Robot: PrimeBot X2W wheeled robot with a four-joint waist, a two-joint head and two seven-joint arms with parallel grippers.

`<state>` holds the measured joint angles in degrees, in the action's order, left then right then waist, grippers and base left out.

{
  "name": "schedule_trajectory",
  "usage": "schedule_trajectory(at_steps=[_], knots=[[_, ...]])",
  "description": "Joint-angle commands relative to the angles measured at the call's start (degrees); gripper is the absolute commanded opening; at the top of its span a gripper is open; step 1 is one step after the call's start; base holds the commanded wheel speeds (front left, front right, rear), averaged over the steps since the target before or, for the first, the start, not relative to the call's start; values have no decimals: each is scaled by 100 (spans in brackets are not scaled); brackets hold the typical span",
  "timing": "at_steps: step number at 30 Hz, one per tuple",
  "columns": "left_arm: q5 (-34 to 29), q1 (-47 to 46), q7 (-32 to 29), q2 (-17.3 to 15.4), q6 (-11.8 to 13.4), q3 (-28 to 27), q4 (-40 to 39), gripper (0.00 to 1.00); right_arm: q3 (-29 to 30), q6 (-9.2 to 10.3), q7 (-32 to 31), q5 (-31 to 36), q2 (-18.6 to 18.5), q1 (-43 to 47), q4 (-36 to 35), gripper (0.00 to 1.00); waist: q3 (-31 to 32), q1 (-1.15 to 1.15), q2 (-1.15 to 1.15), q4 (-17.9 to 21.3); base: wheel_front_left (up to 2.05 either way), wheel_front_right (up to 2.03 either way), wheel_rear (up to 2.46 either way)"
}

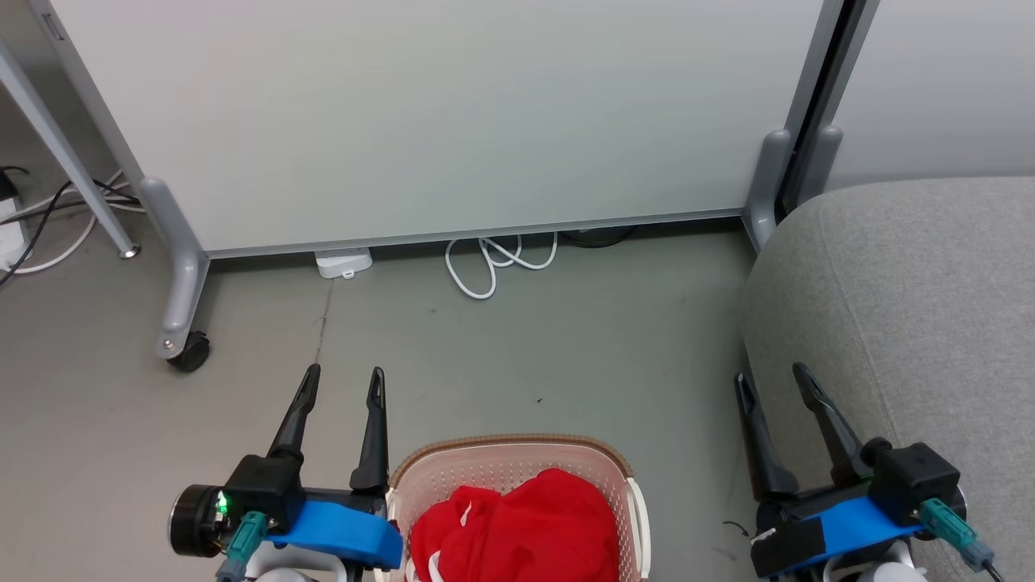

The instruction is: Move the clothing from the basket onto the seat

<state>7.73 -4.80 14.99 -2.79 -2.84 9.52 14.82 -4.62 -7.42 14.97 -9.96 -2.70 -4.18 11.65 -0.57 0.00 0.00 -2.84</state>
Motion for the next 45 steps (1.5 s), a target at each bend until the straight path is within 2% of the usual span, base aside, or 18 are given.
schedule_trajectory(at_steps=[1, 20, 28, 35, 45], knots=[[16, -49, 30, -18, -5, -4, 11, 100, 23, -12, 34, 18, -34, -31, 19, 100, 0, 0, 0, -1, 0, 0, 0], [30, -53, 30, -18, 21, 23, 41, 100, 36, -12, 33, 9, -33, -55, 125, 100, -9, 0, 0, 1, 0, 0, 0], [2, -267, 29, -17, -107, 90, 198, 100, 15, -12, 33, 24, -33, -133, 56, 100, -194, 0, 0, 42, 0, 0, 0], [-200, -848, 29, -50, -305, 247, 611, 100, 1, -12, 32, 45, -32, -374, -119, 100, -648, 0, 0, 184, 0, 0, 0], [-376, -2147, 28, -238, -468, 841, 1765, 100, 71, -8, 30, 111, -29, -1028, -458, 100, -1875, 0, 0, 524, 0, 0, 0]])
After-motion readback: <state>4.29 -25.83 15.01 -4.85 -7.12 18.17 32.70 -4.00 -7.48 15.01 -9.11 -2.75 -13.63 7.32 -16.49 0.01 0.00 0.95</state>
